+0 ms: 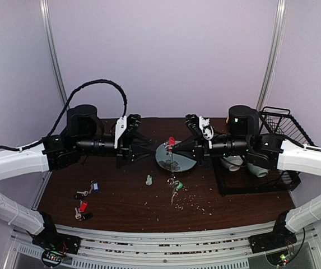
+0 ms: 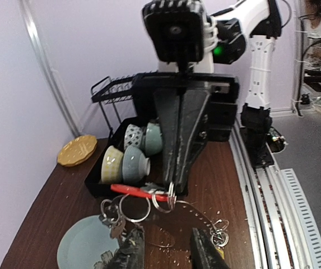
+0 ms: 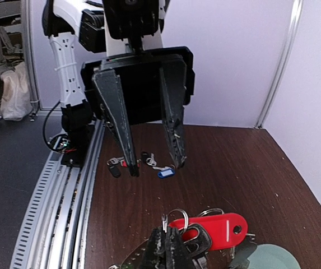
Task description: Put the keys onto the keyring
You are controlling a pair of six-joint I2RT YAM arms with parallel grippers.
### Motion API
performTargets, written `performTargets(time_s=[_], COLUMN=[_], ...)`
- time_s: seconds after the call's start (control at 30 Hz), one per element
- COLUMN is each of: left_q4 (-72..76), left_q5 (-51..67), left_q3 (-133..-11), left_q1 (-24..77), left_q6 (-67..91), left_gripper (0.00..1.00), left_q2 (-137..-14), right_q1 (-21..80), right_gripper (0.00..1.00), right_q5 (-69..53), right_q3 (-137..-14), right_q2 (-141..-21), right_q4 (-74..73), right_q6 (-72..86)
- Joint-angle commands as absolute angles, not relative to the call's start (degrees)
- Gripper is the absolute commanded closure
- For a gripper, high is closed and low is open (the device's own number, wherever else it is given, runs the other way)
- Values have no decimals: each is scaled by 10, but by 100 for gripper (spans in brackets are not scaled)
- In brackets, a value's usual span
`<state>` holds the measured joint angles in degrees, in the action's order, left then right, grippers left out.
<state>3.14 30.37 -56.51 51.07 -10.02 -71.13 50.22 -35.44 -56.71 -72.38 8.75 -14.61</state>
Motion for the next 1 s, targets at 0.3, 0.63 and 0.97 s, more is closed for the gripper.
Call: performTargets(time_s=[0.3, 0.63, 0.97], left_q4=[-25, 112, 15], left_q5=[359, 449, 331], left_q3=[-687, -540, -571], left_q1=[490, 494, 546], left_q6=[-59, -162, -416], left_gripper=[67, 53, 37], left_q2=[-802, -707, -664], right_q1=[520, 498, 497], right_gripper=[100, 100, 100], right_q5=[-488, -531, -583], right_q3=[-610, -602, -580], right_q2=[-721, -724, -736], right_q4=[-51, 100, 191], right_q6=[-296, -149, -65])
